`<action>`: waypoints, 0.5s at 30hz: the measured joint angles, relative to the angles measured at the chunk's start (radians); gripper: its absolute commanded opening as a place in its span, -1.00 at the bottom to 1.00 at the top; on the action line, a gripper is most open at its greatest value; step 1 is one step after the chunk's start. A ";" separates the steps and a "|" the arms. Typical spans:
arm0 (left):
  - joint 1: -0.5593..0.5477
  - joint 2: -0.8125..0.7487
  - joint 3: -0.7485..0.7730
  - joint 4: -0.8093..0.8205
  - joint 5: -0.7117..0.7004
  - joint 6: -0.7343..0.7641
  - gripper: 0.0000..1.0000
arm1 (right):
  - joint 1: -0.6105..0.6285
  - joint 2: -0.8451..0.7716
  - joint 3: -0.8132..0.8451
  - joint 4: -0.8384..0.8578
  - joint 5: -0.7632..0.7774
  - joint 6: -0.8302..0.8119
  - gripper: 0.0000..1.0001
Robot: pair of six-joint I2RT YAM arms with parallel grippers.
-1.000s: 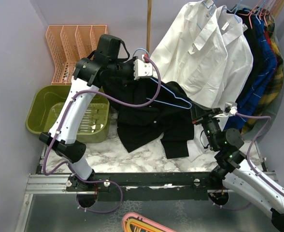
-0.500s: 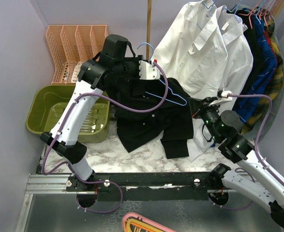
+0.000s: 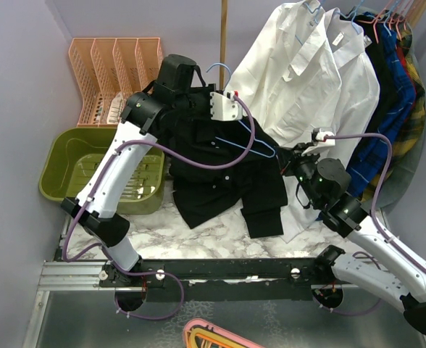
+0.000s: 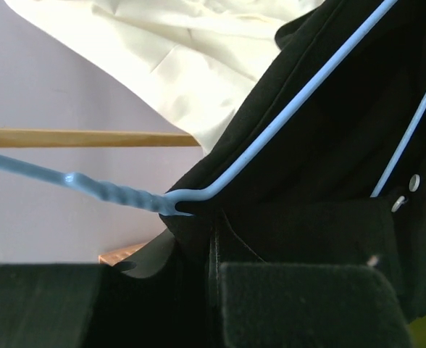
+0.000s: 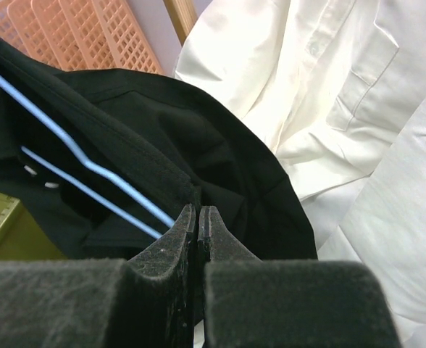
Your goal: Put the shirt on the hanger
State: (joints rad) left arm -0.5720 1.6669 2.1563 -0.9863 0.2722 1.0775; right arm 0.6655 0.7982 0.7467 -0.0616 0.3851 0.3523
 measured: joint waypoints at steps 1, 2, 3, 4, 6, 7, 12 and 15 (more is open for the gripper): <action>-0.001 -0.005 -0.024 0.024 -0.020 0.008 -1.00 | 0.000 0.000 0.006 -0.006 0.000 0.000 -0.98; -0.002 -0.007 -0.042 0.045 -0.034 0.013 -1.00 | 0.000 0.003 0.017 -0.021 0.000 0.000 -0.98; -0.002 -0.010 -0.063 0.072 -0.054 0.019 -1.00 | 0.000 0.008 0.029 -0.032 0.000 -0.002 -0.98; -0.002 -0.010 -0.080 0.100 -0.072 0.023 -1.00 | 0.000 0.015 0.043 -0.048 0.000 -0.002 -0.98; -0.003 -0.010 -0.092 0.135 -0.090 0.026 -1.00 | 0.000 0.032 0.063 -0.071 -0.002 -0.002 -0.98; -0.004 -0.010 -0.092 0.148 -0.093 0.029 -1.00 | 0.000 0.039 0.069 -0.078 -0.005 -0.001 -0.98; -0.008 -0.012 -0.092 0.169 -0.093 0.031 -1.00 | 0.000 0.043 0.068 -0.092 -0.017 0.001 -0.98; -0.008 -0.013 -0.092 0.169 -0.089 0.028 -1.00 | 0.000 0.044 0.056 -0.094 -0.017 0.000 -0.98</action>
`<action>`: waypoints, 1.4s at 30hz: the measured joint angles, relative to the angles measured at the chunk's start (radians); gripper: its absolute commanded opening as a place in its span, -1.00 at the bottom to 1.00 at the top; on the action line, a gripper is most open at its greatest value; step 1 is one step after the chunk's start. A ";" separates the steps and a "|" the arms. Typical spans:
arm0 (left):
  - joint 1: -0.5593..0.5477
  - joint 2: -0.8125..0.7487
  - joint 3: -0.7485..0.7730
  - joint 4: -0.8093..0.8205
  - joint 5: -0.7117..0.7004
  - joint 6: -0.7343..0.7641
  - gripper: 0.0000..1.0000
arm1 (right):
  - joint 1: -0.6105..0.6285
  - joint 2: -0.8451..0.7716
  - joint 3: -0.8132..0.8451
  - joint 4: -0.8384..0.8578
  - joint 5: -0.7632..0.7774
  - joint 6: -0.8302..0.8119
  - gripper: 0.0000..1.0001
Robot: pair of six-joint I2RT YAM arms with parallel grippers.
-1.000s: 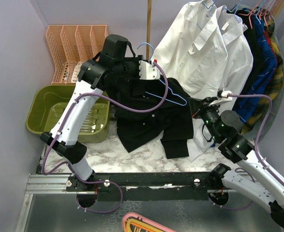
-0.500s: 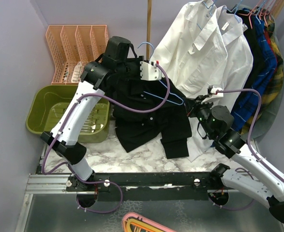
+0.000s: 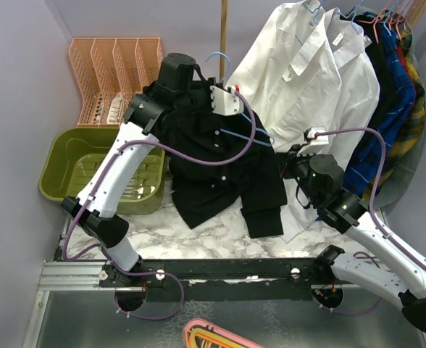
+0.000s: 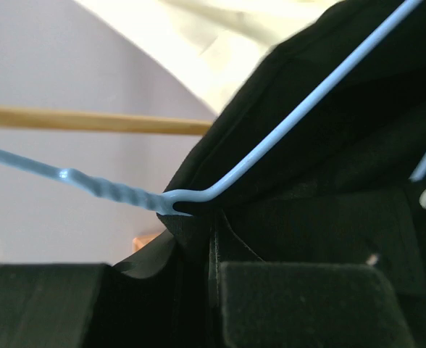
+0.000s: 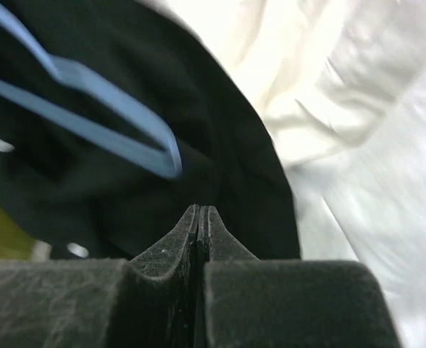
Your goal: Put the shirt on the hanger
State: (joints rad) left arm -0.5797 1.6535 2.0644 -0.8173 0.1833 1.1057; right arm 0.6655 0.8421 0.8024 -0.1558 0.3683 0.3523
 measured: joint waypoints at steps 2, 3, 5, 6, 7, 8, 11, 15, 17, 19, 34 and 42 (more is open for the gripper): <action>0.011 -0.008 0.000 0.032 -0.038 -0.001 -1.00 | -0.008 -0.001 -0.019 -0.061 0.014 -0.016 -0.98; 0.023 -0.015 0.000 0.057 -0.061 -0.001 -1.00 | -0.012 0.001 -0.031 -0.093 0.017 -0.019 -0.98; 0.045 -0.041 -0.002 0.125 -0.111 0.000 -1.00 | -0.020 0.015 -0.051 -0.147 0.020 -0.026 -0.98; 0.055 -0.056 -0.007 0.163 -0.132 0.002 -1.00 | -0.021 0.026 -0.056 -0.181 0.019 -0.029 -0.98; 0.061 -0.073 -0.015 0.199 -0.151 0.007 -1.00 | -0.021 0.035 -0.056 -0.201 0.019 -0.032 -0.98; 0.063 -0.089 -0.025 0.230 -0.165 0.014 -1.00 | -0.021 0.040 -0.056 -0.215 0.019 -0.032 -0.98; 0.062 -0.132 -0.055 0.303 -0.192 0.035 -1.00 | -0.021 0.037 -0.055 -0.244 0.020 -0.035 -0.97; 0.060 -0.138 -0.057 0.302 -0.185 0.025 -1.00 | -0.021 0.007 -0.059 -0.222 0.014 -0.019 -0.21; 0.061 -0.138 -0.055 0.272 -0.171 0.006 -1.00 | -0.021 -0.043 -0.109 -0.109 -0.026 0.007 0.24; 0.060 -0.137 -0.044 0.238 -0.154 -0.020 -1.00 | -0.023 -0.117 -0.202 0.066 -0.085 0.060 0.60; 0.054 -0.144 0.017 0.143 -0.077 -0.124 -1.00 | -0.024 0.494 -0.259 1.235 -0.401 0.344 0.99; 0.054 -0.145 0.000 0.142 -0.077 -0.127 -1.00 | -0.024 0.587 -0.124 1.478 -0.405 0.405 0.75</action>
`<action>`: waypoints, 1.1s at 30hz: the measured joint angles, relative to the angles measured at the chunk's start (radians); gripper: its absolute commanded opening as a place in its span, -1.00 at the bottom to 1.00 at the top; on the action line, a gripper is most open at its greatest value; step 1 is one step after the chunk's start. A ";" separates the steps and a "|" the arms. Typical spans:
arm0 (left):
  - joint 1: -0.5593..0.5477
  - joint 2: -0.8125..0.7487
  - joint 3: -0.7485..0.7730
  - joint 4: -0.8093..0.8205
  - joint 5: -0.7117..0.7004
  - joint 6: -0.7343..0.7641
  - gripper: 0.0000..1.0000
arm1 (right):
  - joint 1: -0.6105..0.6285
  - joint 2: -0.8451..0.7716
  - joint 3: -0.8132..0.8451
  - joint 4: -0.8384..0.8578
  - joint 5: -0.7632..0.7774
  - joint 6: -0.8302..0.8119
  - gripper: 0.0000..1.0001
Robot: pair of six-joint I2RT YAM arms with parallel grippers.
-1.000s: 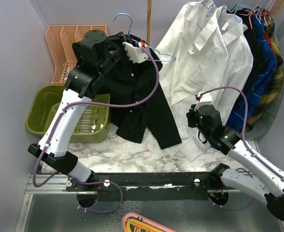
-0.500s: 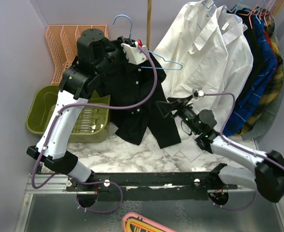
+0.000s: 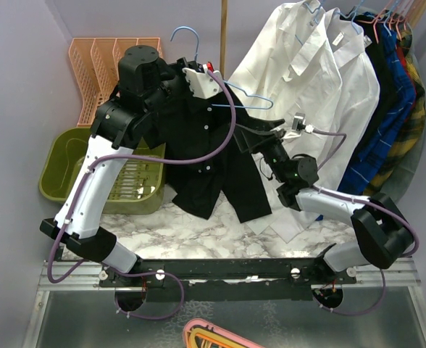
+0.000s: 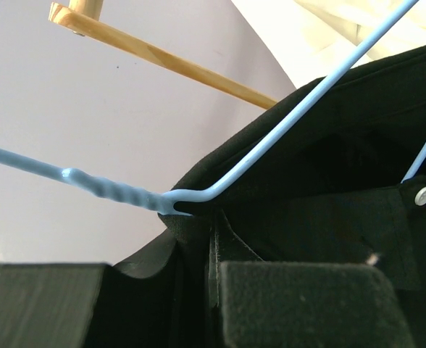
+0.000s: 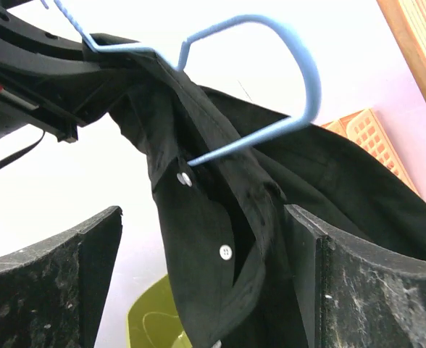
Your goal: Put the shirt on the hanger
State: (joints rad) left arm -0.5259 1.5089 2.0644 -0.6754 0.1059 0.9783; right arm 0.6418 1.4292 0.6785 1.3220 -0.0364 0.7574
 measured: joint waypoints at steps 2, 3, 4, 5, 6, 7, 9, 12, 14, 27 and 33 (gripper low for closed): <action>0.000 0.000 0.000 0.000 0.000 -0.002 -1.00 | 0.000 0.009 0.023 -0.005 0.001 -0.003 0.73; 0.000 0.000 0.000 0.000 0.000 -0.004 -1.00 | 0.000 0.014 0.032 -0.006 0.002 -0.004 0.73; 0.000 0.000 0.000 0.000 0.000 -0.005 -1.00 | 0.000 0.020 0.040 -0.006 0.003 -0.004 0.73; 0.000 0.000 0.000 0.000 0.000 -0.007 -1.00 | 0.000 0.028 0.045 -0.010 0.008 -0.006 0.73; 0.000 0.000 0.000 0.000 0.000 -0.009 -1.00 | 0.000 0.033 0.048 -0.017 0.013 -0.007 0.73; 0.000 0.000 0.000 0.000 0.001 -0.010 -1.00 | 0.000 0.040 0.051 -0.029 0.018 -0.011 0.73; 0.000 0.000 0.000 0.000 0.001 -0.014 -1.00 | 0.000 0.051 0.054 -0.048 0.026 -0.015 0.74; 0.000 0.000 0.000 0.000 0.001 -0.016 -1.00 | 0.000 0.056 0.052 -0.078 0.045 -0.023 0.82; 0.000 0.000 0.000 0.000 0.001 -0.016 -1.00 | 0.000 0.042 0.039 -0.095 0.063 -0.031 0.88; 0.000 0.014 0.017 -0.016 0.003 -0.031 -1.00 | -0.001 -0.022 0.058 -0.199 0.122 -0.095 0.12; 0.000 0.015 0.017 -0.016 0.003 -0.038 -1.00 | -0.002 0.090 0.120 -0.199 0.089 -0.066 -0.98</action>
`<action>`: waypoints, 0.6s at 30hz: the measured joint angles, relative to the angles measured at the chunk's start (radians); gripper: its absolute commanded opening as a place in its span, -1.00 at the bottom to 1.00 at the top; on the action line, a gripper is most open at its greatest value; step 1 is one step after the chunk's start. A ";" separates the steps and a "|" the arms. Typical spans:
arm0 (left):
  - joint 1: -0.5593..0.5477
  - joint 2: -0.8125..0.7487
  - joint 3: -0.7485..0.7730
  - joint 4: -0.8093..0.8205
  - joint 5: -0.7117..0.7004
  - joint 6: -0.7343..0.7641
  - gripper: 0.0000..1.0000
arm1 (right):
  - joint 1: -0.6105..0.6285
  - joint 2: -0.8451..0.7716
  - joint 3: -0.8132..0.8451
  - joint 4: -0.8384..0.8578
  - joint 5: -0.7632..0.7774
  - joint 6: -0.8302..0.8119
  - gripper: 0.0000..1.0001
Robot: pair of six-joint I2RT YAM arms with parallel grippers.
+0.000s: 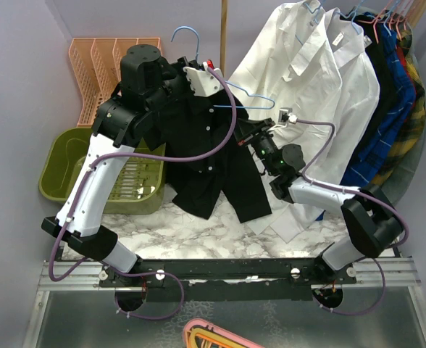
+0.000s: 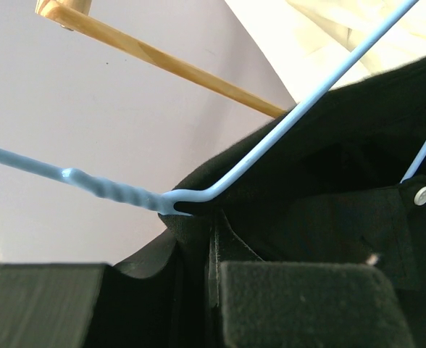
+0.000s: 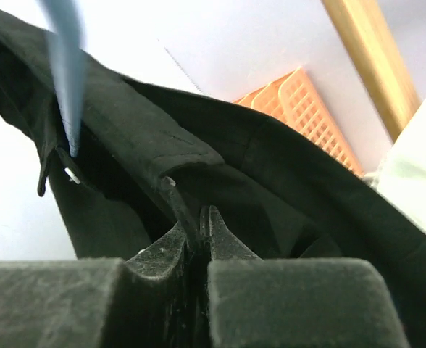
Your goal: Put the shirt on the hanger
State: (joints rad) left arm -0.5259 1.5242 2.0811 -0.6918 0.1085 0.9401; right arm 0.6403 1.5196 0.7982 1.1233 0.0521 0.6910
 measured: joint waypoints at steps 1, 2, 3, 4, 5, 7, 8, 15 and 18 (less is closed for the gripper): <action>0.000 0.000 0.000 0.000 0.000 -0.001 -1.00 | 0.000 0.009 0.000 0.002 -0.002 0.010 -0.98; 0.000 0.000 0.000 -0.001 0.000 -0.002 -1.00 | 0.000 0.014 -0.005 0.002 -0.002 0.018 -0.98; 0.000 0.000 0.000 -0.002 0.000 -0.002 -1.00 | 0.000 0.013 -0.012 0.003 -0.002 0.020 -0.98; 0.000 0.000 0.000 -0.005 -0.001 0.000 -1.00 | 0.000 0.005 -0.022 0.003 -0.001 0.021 -0.98; 0.000 0.000 0.000 -0.007 -0.002 0.003 -1.00 | 0.000 -0.016 -0.042 -0.003 0.007 0.019 -0.98; -0.002 0.000 0.000 -0.016 -0.003 0.019 -1.00 | 0.001 -0.072 -0.076 -0.037 0.032 0.013 -0.98; -0.005 0.000 -0.001 -0.020 -0.004 0.027 -1.00 | 0.000 -0.109 -0.087 -0.071 0.050 0.006 -0.98; -0.027 0.000 -0.019 -0.030 -0.002 0.125 -1.00 | -0.066 -0.316 -0.106 -0.313 0.124 -0.099 -0.98; -0.031 0.000 -0.058 -0.017 -0.006 0.174 -1.00 | -0.077 -0.317 -0.098 -0.399 0.124 -0.142 -0.98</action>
State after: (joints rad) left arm -0.5568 1.5238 2.0235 -0.7086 0.1028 1.1137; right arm 0.5636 1.2030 0.7006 0.7246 0.1761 0.5495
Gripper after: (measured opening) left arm 0.083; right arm 0.015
